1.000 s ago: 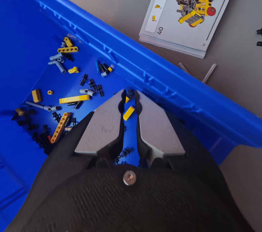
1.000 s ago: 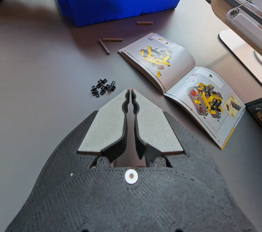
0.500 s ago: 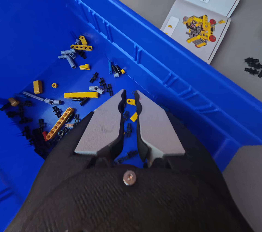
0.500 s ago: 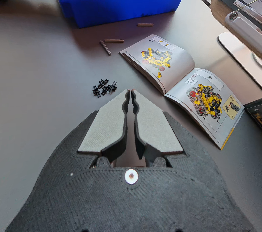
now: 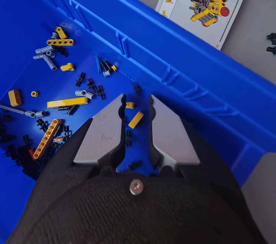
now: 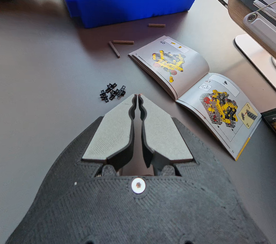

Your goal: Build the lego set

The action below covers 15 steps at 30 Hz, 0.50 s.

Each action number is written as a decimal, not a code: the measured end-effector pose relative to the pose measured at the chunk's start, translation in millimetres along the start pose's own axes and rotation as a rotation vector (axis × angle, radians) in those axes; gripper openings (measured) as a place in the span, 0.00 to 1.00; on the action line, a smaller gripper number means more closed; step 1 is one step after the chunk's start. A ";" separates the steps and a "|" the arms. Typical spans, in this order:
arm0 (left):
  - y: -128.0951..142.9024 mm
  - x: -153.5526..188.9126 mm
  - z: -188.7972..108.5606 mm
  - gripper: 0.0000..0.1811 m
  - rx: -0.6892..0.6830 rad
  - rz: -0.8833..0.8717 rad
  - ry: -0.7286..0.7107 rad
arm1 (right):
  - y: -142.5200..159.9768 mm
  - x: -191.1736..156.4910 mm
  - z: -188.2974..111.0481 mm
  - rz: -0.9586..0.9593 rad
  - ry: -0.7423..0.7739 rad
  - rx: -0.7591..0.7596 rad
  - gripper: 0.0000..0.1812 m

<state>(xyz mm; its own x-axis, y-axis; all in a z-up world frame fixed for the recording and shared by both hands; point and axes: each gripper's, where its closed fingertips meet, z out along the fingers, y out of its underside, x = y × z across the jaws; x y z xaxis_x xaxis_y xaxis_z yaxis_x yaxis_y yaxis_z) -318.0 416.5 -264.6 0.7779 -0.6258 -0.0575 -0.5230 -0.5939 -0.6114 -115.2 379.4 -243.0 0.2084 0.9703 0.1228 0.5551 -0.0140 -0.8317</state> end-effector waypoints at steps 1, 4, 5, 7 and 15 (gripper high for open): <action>-0.7 0.1 0.0 0.15 0.006 0.004 -0.002 | -0.1 -0.3 0.1 -0.001 -0.001 0.000 0.00; -1.3 -1.5 0.3 0.17 0.006 0.009 -0.014 | -0.1 -1.4 0.3 -0.004 -0.005 -0.002 0.00; -1.7 -2.0 0.5 0.17 0.008 0.012 -0.018 | -0.2 -1.5 0.4 -0.006 -0.005 -0.002 0.00; -2.9 -3.7 1.0 0.17 0.011 0.017 -0.031 | -0.3 -2.0 0.5 -0.006 -0.006 -0.002 0.00; -6.4 0.2 5.3 0.05 0.027 0.011 -0.005 | 0.2 -3.5 1.8 -0.012 -0.013 -0.008 0.00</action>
<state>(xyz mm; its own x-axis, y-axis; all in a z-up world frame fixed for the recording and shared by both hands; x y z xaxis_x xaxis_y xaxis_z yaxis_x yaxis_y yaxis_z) -312.6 422.9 -264.8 0.7739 -0.6296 -0.0681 -0.5220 -0.5733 -0.6315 -117.3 376.4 -244.6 0.1914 0.9735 0.1254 0.5636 -0.0044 -0.8260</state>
